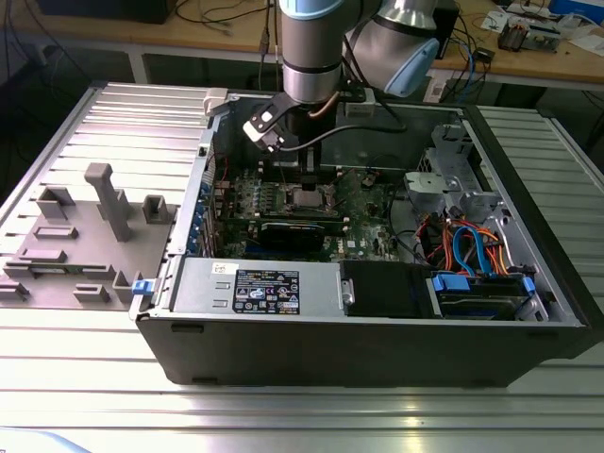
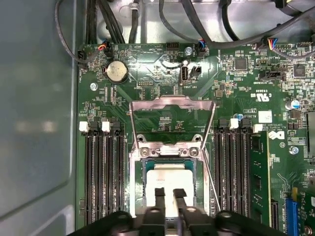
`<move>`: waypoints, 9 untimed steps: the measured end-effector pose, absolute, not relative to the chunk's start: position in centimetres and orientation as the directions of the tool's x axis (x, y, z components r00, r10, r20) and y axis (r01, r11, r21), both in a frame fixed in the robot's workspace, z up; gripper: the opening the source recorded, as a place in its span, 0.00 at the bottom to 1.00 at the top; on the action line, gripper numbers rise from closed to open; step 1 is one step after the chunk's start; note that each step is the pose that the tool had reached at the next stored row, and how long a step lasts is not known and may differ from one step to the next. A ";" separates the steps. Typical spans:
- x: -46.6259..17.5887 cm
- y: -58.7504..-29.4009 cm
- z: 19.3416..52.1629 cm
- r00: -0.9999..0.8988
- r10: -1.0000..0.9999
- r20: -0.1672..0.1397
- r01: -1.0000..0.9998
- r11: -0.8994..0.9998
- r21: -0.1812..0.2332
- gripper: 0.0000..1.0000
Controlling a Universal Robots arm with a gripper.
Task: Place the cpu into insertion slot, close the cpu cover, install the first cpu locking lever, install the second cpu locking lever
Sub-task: 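Place the cpu into insertion slot, then close the cpu cover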
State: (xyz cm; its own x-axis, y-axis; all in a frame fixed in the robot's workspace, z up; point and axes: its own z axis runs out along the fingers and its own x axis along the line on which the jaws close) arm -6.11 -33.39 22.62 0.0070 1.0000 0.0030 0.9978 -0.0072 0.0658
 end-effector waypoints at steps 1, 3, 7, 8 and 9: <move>-6.1 -33.4 22.6 0.007 1.000 0.003 0.998 -0.007 0.066 0.11; -6.1 -33.4 22.6 0.007 1.000 0.003 0.998 -0.007 0.066 0.11; -6.1 -33.4 22.6 0.007 1.000 0.005 0.998 -0.007 0.066 0.11; -6.1 -33.4 22.6 0.007 1.000 0.006 0.998 -0.007 0.066 0.11; -6.1 -33.4 22.6 0.007 1.000 0.006 0.998 -0.007 0.066 0.11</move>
